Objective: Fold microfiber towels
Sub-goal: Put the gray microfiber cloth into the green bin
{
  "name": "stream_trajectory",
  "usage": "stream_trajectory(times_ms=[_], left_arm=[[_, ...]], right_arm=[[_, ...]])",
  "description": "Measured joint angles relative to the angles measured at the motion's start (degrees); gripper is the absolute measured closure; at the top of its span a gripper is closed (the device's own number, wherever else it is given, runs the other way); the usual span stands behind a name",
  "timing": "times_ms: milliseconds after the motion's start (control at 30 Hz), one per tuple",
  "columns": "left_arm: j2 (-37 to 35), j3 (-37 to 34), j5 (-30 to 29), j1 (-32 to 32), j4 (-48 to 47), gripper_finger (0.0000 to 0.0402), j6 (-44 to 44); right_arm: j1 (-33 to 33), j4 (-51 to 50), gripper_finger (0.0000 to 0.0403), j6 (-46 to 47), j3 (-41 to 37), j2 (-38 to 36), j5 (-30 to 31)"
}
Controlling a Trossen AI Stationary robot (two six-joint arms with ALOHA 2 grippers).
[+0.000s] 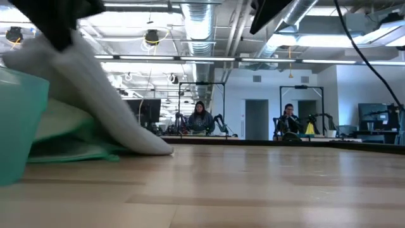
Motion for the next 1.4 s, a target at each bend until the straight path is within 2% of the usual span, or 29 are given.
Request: stream_trajectory(times_ms=[233, 500, 700, 1000, 1400], left_arm=[[0.0, 2.7, 0.4, -9.2, -0.3, 0.0401, -10.5], [0.0, 4.8, 0.8, -16.0, -0.1, 0.0401, -20.4], [0.3, 4.9, 5.3, -19.5, 3.2, 0.0401, -25.5], [1.3, 3.2, 11.3, -22.7, 13.4, 0.0401, -31.9], [11.2, 3.1, 24.8, -23.9, 14.8, 0.0401, -34.1]], right_arm=[[4.6, 3.1, 0.0198, 0.4, 0.0, 0.0, 0.0], [5.4, 3.5, 0.0198, 2.4, 0.0, 0.0, 0.0], [5.4, 3.5, 0.0198, 2.4, 0.0, 0.0, 0.0], [5.5, 3.4, 0.0198, 2.4, 0.0, 0.0, 0.0], [5.5, 3.4, 0.0198, 3.6, 0.0, 0.0, -0.2]])
